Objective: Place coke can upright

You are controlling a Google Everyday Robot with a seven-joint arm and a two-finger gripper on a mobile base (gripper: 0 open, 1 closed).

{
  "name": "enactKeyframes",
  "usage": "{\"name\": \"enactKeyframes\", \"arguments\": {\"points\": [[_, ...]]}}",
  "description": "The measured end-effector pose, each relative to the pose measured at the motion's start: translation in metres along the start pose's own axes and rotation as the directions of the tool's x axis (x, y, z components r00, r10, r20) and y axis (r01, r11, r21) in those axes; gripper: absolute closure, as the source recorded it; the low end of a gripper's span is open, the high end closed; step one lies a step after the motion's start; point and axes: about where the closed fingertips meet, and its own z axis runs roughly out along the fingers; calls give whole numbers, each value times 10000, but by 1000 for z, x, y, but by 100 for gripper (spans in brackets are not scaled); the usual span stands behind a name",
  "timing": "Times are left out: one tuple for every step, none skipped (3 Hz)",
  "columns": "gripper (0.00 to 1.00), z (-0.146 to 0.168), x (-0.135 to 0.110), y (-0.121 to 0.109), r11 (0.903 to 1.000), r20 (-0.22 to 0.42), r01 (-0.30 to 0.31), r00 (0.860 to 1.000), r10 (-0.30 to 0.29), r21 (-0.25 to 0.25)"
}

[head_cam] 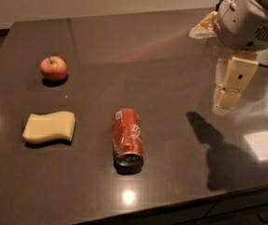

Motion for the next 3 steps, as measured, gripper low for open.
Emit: {"name": "enactKeyframes", "arguments": {"points": [[0,10,-35,8,9771,853,2127,9737,-2111,-97],[0,22,-64,25,9161,1462,4005,9074,-3939,-175],[0,38,-84,39,8423,1844,5378,8319,-5235,-350]]}}
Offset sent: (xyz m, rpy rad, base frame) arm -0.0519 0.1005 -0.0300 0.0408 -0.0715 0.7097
